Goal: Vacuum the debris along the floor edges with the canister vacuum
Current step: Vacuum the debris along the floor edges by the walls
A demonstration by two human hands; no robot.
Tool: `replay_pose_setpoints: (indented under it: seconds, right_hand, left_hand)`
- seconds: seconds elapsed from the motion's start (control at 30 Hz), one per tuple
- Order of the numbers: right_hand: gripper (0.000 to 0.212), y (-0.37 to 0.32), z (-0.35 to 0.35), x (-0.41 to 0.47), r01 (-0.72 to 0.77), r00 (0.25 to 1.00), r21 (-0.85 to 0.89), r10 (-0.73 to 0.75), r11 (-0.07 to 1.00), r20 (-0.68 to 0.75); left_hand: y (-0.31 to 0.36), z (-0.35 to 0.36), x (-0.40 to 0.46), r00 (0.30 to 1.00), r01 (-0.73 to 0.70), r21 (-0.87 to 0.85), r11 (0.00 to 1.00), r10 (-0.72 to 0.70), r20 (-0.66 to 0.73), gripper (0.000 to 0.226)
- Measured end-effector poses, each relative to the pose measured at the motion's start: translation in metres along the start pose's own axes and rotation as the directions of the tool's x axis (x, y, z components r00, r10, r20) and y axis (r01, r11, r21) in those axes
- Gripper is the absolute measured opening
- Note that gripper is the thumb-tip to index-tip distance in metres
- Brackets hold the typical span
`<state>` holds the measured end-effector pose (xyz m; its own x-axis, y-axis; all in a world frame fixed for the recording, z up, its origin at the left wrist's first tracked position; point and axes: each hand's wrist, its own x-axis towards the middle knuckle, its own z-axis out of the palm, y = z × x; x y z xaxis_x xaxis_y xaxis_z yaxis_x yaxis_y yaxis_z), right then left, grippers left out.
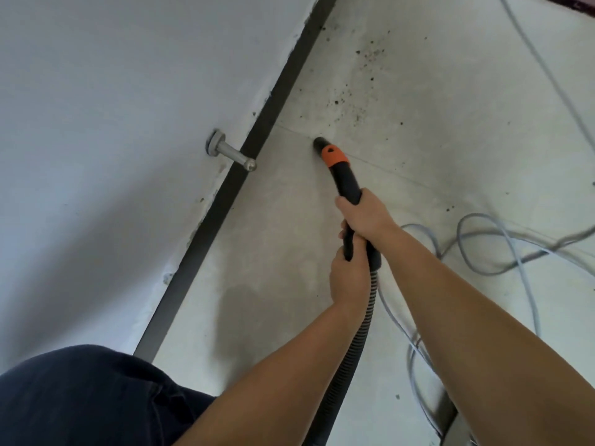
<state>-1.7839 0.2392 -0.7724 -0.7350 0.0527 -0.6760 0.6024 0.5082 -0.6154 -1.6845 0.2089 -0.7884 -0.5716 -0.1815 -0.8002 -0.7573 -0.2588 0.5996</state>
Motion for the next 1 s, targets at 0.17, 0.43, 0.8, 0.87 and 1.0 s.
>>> replay_pose_setpoints:
  seconds: [0.17,0.43,0.8,0.87,1.0]
  right_hand:
    - [0.027,0.015,-0.038,0.008,-0.091,0.979,0.066,0.101,0.994,-0.174]
    - [0.025,0.004,-0.045,0.022,-0.039,0.998,-0.005,0.039,0.999,-0.048]
    - [0.021,-0.037,-0.020,0.061,0.070,0.993,-0.027,-0.067,0.997,0.096]
    - [0.022,-0.023,-0.043,0.062,0.024,1.000,0.028,-0.024,0.999,-0.002]
    - [0.026,0.007,-0.078,0.065,-0.027,0.995,0.090,0.035,0.996,-0.090]
  left_hand:
    - [0.007,0.030,0.004,0.988,0.012,0.071,0.997,-0.023,0.150,0.047]
    - [0.009,0.050,0.011,0.996,0.030,-0.094,0.995,-0.022,0.081,0.048]
    - [0.039,0.038,0.048,0.996,-0.054,-0.167,0.984,0.042,-0.074,0.052]
    - [0.040,0.052,0.043,0.999,-0.036,-0.119,0.992,0.036,-0.007,0.045]
    - [0.033,0.084,0.034,0.997,-0.021,-0.028,0.999,0.023,0.076,0.044]
